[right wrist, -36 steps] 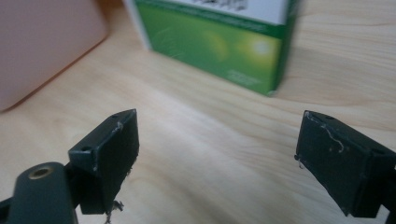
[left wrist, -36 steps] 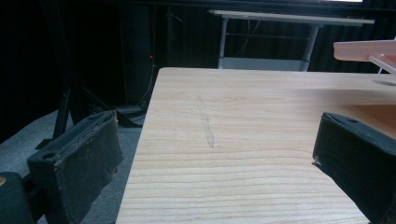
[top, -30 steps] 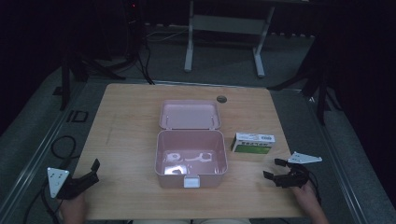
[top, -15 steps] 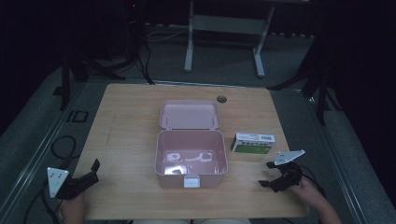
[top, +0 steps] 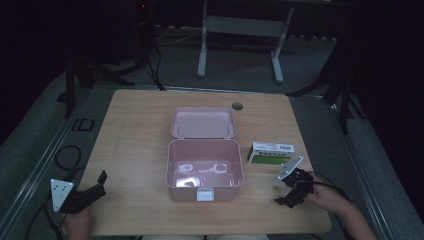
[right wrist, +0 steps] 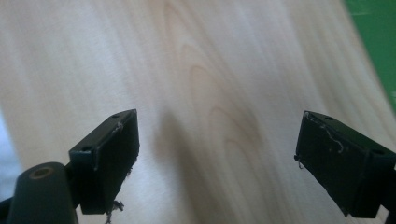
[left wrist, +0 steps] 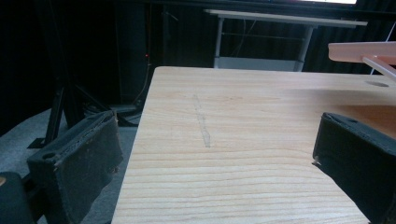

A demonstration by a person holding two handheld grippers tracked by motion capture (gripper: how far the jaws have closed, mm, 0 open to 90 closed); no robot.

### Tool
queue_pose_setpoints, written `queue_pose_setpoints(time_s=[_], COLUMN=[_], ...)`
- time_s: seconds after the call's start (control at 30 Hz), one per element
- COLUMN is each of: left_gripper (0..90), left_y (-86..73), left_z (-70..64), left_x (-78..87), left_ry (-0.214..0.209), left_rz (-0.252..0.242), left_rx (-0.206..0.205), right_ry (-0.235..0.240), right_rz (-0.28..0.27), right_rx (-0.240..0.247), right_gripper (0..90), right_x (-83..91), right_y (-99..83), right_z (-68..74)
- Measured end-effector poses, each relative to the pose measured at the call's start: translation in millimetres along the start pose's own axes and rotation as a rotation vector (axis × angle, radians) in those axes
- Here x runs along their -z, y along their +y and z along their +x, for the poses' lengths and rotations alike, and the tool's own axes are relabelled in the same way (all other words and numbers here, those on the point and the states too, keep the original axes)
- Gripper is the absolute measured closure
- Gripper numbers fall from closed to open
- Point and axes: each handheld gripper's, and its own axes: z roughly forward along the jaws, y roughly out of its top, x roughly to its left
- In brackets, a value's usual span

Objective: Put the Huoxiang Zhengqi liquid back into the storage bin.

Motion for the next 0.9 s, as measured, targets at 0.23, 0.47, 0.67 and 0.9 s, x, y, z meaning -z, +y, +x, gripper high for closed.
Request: queue_pose_setpoints(time_s=[0.23,0.47,0.67,0.9], left_gripper=[1.0,1.0,1.0,1.0], left_y=[0.0,-0.1,0.0,-0.1], left_z=[0.2,0.5,0.4,0.9], left_x=[0.1,0.1,0.0,0.4], left_ry=[-0.003,-0.007,-0.009,-0.012], left_rz=[-0.001,-0.002,-0.002,-0.003], left_rx=[0.0,0.003,0.001,0.005], right_ry=[-0.01,-0.005,0.044,0.066], right_rz=[0.139,0.249,0.333,0.356], right_rx=[0.074,0.179,0.198,0.219], right_gripper=[13.0,13.3,13.8,13.2], right_x=[-3.5,-7.4,-8.0,-4.1], right_y=[17.1,32.8,42.0,55.5], right_z=[5.2,8.5,8.9,11.8])
